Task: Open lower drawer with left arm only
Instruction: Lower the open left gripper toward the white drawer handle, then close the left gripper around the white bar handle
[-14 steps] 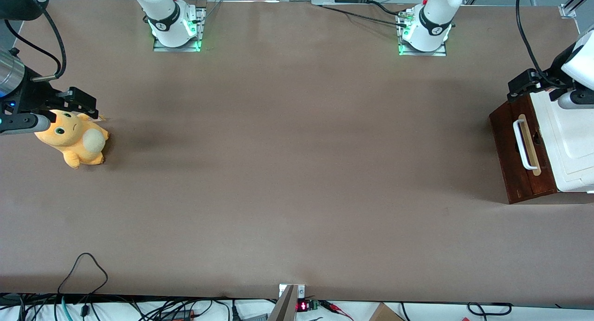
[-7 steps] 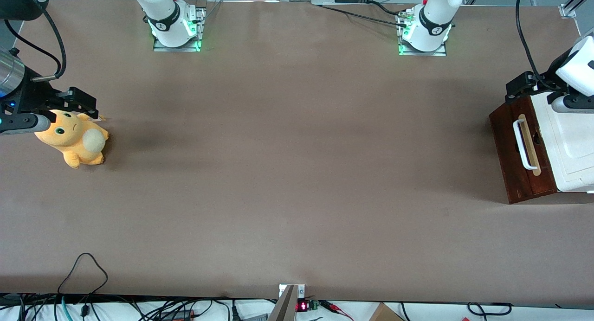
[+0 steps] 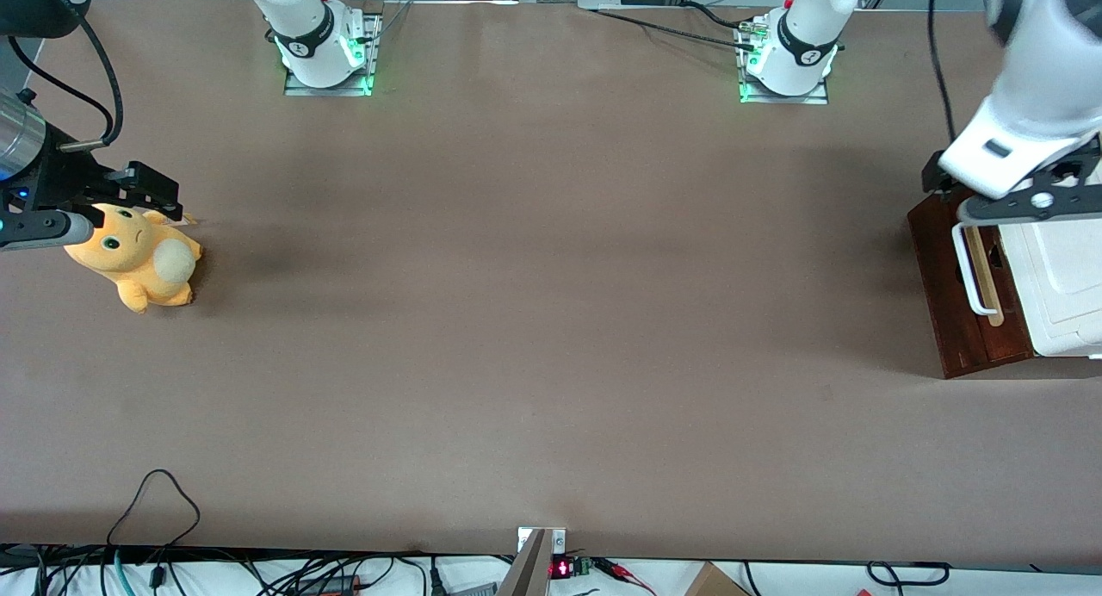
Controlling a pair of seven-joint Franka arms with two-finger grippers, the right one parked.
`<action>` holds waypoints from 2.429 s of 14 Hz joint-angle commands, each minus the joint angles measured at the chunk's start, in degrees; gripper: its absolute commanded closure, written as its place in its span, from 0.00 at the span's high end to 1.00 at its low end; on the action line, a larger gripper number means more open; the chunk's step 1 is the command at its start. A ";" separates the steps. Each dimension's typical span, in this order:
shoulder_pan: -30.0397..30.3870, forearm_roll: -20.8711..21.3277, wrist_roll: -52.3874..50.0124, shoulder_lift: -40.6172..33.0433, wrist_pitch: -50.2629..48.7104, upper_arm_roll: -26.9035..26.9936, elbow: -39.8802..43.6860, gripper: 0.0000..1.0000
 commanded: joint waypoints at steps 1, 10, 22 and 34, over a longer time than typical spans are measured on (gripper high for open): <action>0.11 10.89 -9.77 3.55 -1.27 -2.91 -3.78 1.00; 0.46 32.88 -40.12 19.62 -5.22 -6.79 -14.61 1.00; 1.08 48.27 -50.32 37.13 -11.02 -5.12 -14.70 0.98; 3.98 54.96 -51.12 39.16 -12.35 -2.39 -14.35 0.77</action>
